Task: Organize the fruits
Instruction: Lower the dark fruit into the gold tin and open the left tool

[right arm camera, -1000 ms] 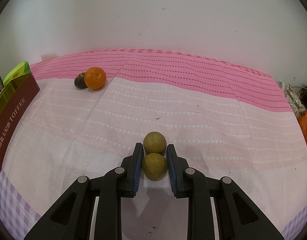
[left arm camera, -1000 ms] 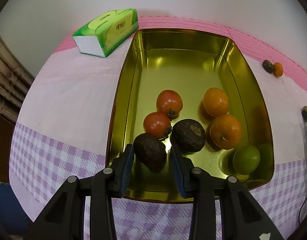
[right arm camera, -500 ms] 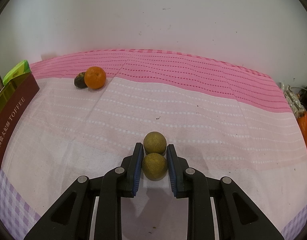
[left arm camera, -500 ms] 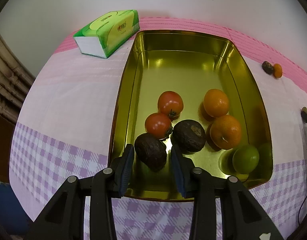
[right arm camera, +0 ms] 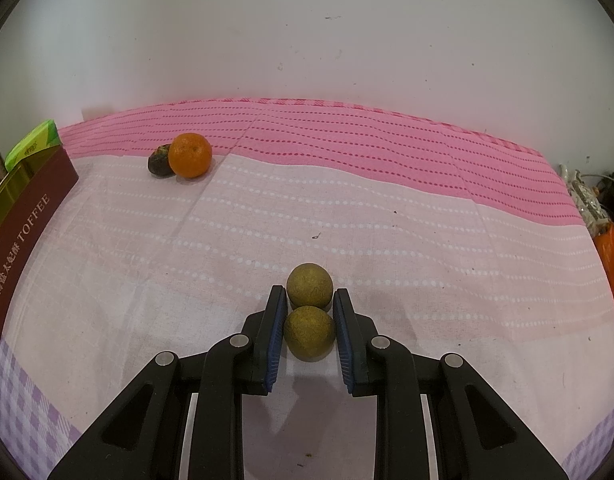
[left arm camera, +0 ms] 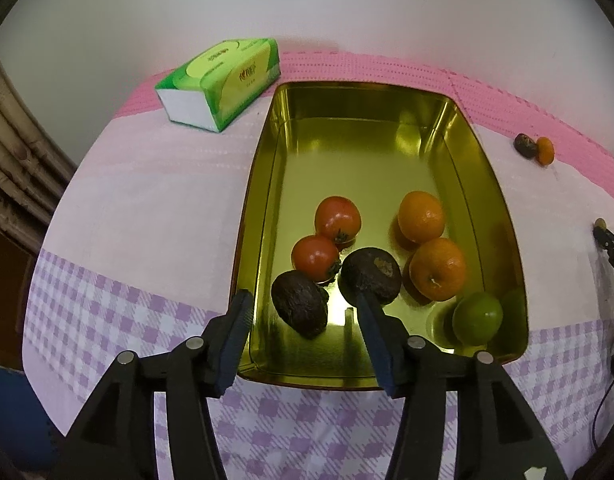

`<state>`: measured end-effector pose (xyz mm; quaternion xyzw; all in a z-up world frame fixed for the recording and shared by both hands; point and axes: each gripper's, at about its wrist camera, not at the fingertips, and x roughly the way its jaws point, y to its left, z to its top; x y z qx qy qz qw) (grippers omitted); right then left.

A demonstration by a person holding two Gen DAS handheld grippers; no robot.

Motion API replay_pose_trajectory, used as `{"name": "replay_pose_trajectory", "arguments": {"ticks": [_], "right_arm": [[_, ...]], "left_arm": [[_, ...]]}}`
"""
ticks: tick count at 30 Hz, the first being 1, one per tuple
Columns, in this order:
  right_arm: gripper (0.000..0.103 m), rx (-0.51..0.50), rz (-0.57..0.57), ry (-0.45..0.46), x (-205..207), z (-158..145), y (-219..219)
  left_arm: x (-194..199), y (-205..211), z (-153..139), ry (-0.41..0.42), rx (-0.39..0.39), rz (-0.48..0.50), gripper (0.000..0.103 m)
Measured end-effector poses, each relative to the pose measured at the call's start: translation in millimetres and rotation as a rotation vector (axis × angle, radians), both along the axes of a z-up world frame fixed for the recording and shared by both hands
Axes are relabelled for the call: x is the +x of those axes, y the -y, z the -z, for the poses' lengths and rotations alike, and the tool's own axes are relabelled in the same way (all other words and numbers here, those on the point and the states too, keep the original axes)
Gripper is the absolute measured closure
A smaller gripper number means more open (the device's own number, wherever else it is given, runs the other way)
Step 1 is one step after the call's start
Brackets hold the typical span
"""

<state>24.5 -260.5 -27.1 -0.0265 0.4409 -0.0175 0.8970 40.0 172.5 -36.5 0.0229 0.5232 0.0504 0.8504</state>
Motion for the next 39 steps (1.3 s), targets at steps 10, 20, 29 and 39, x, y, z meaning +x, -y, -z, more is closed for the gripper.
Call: {"name": "replay_pose_trajectory", "arguments": {"ticks": [10,20,29,39], "right_arm": [[0.078,0.016,0.053,-0.021,2.2,-1.3,2.2],[0.078,0.016,0.062,-0.069,12.4,-3.6,0.8],[0.078,-0.001,0.029,-0.072,9.5,-14.9,-16.8],[0.078,0.028,-0.063,-0.019,4.5,-47.1,-66.5]], "left_arm": [[-7.1,-3.8,-16.4,0.047,-0.005,-0.002,0.038],[-18.3,-10.0,-28.6,0.09,0.012,-0.009,0.025],[-25.2,-17.6,-28.8,0.107,0.028,-0.022,0.013],[-36.6,-23.5,-27.3,0.129,0.036,-0.01,0.007]]}}
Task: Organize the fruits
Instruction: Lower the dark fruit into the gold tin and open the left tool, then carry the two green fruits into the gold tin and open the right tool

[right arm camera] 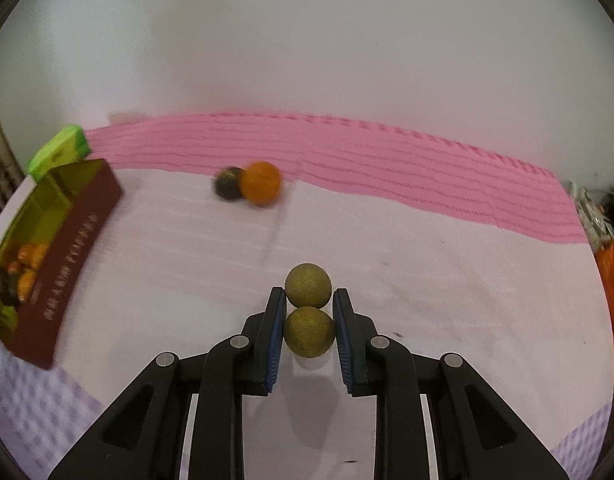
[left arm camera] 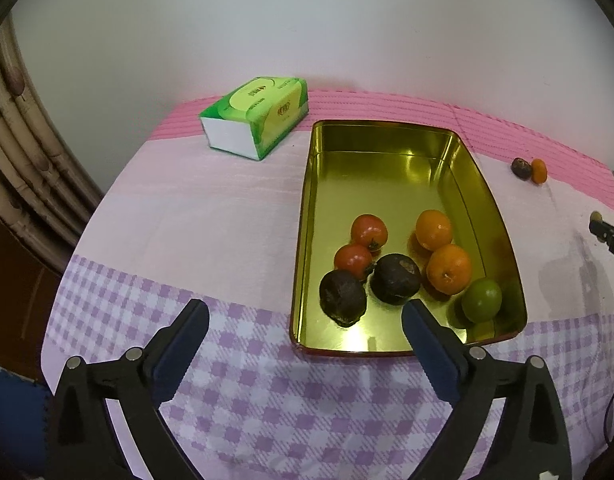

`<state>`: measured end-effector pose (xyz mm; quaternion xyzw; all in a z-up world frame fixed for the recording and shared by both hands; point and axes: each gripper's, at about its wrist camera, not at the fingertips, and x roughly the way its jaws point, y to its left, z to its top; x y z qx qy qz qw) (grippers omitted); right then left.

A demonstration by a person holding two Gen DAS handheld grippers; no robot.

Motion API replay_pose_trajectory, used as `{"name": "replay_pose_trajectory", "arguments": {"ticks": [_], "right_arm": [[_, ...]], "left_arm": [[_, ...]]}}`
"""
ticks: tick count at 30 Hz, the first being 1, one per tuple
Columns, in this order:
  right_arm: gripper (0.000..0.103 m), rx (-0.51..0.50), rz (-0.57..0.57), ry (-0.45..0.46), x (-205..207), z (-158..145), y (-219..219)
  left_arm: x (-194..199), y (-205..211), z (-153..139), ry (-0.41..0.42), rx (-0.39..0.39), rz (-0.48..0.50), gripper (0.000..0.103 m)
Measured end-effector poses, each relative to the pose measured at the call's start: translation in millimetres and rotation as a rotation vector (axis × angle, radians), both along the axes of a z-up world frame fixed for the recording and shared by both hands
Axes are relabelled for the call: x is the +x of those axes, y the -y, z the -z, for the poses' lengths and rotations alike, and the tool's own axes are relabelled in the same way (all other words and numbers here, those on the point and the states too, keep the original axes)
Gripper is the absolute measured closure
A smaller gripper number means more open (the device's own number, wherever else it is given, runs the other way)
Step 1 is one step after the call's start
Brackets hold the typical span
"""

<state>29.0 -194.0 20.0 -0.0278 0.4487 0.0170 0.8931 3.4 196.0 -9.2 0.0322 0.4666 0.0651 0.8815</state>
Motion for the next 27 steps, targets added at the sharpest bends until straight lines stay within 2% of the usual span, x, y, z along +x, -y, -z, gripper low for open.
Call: {"name": "replay_pose_trajectory", "arguments": {"ticks": [7,15,27], "right_arm": [[0.078,0.021,-0.114,0.031,-6.0,-21.8,-54.6],[0.078,0.057,-0.252,0.026,-15.5,-34.4,-124.1],[0.078,0.067,-0.405,-0.003,-23.2,-30.2,-210.8]], "left_arm": [[-10.1,-10.0,-1.6,0.016,-0.01,-0.022,0.002],[-21.5,-25.5,-3.4,0.024,-0.01,-0.06,0.002],[-33.1,-59.6,1.4,0.026,-0.015,-0.154,0.002]]}}
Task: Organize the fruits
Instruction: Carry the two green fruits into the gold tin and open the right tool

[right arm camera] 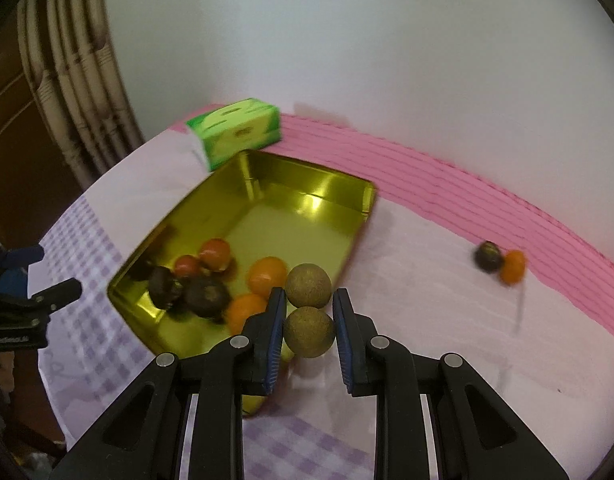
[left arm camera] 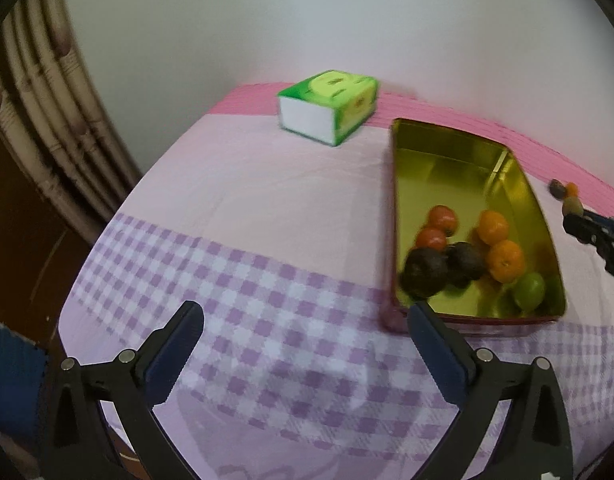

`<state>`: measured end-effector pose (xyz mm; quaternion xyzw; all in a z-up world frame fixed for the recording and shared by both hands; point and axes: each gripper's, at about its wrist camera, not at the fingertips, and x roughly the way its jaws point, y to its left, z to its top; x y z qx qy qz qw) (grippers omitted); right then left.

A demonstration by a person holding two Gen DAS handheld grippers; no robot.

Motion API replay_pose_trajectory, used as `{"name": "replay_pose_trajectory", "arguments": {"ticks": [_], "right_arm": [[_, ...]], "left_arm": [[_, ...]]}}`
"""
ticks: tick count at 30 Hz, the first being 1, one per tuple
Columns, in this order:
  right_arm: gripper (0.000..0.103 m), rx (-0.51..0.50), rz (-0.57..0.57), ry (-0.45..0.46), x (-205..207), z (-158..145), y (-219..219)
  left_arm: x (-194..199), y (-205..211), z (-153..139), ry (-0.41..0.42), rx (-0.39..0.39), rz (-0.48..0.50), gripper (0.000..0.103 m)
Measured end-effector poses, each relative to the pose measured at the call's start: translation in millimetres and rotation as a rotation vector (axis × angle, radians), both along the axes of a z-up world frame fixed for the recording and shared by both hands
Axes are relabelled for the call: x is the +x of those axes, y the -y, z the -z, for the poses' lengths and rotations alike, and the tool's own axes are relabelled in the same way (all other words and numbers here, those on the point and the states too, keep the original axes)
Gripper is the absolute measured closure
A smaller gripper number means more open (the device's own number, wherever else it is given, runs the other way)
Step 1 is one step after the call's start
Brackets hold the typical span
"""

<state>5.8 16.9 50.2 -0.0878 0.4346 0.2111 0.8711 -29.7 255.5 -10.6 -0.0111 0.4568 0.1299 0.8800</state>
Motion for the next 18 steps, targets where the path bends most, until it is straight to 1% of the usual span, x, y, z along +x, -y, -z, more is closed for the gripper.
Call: {"name": "replay_pose_trajectory", "arguments": {"ticks": [3,10,18], "right_arm": [[0.078,0.001,-0.019,-0.013,0.3,5.1,-14.0],[0.078,-0.014,-0.04,-0.044,3.1,19.2,-36.5],[0.078,-0.038,-0.055,-0.059,3.4,28.6,-45.1]], "left_arm": [[0.9,-5.9,1.6,-0.001,-0.016,-0.02,0.002],[1.6,-8.9,2.0,-0.004,-0.02,-0.036,0.002],[2.2,-10.3,2.7,-0.009,-0.021,-0.036,0.002]]}}
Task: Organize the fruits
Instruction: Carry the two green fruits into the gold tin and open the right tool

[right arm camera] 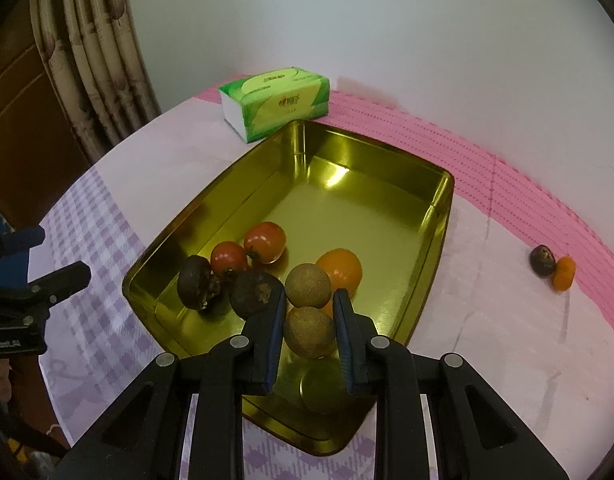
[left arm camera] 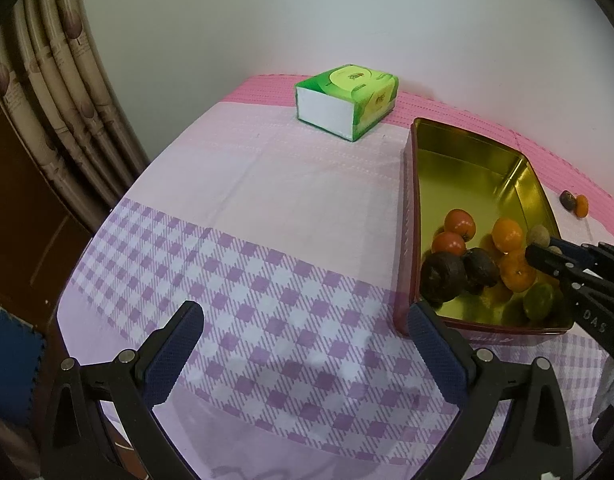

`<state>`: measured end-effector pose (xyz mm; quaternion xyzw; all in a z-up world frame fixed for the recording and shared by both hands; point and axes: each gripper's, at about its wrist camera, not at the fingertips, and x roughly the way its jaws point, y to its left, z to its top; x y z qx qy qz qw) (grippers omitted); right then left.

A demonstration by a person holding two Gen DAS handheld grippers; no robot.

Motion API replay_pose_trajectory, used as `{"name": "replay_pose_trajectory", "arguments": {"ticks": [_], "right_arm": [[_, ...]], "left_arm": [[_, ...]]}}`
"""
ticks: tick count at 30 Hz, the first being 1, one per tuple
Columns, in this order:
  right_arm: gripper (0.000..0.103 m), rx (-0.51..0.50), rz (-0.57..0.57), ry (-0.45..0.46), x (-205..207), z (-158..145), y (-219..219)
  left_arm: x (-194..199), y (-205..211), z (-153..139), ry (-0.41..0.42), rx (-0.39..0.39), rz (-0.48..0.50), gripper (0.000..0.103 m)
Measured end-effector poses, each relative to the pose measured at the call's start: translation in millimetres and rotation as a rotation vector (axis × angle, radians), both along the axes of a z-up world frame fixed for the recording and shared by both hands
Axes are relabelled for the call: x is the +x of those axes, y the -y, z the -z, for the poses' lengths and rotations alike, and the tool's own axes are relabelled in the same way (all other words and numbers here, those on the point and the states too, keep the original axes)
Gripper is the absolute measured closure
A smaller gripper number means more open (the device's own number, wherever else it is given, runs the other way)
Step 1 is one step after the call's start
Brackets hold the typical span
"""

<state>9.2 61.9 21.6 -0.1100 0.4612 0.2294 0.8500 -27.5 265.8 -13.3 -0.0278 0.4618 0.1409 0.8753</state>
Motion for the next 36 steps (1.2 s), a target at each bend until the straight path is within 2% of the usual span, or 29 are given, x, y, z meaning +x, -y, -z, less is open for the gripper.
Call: {"name": "replay_pose_trajectory", "arguments": {"ticks": [19,20,22,26,30,36], "right_arm": [[0.076,-0.028,0.01,-0.012,8.5,9.9,-6.1],[0.075,-0.026,0.011,-0.014,8.6,10.4,-5.9],[0.066,-0.02,0.013,-0.023,8.5,11.9,-5.2],[0.062,-0.021,0.012,-0.02,6.9,13.5,-5.6],[0.052,-0.015,0.011,-0.016,4.5,11.7,-6.3],[0.045,0.014,0.015,0.002,-0.6,1.4,-6.0]], "left_arm": [[0.8,3.2,6.4,-0.021,0.007,0.007,0.002],[0.8,3.5,6.6,-0.022,0.008,0.007,0.002],[0.8,3.7,6.7,-0.023,0.008,0.006,0.002],[1.0,3.8,7.2,-0.023,0.009,0.006,0.002],[0.4,4.1,8.1,-0.025,0.012,0.009,0.002],[0.8,4.1,9.1,-0.025,0.014,0.01,0.002]]}}
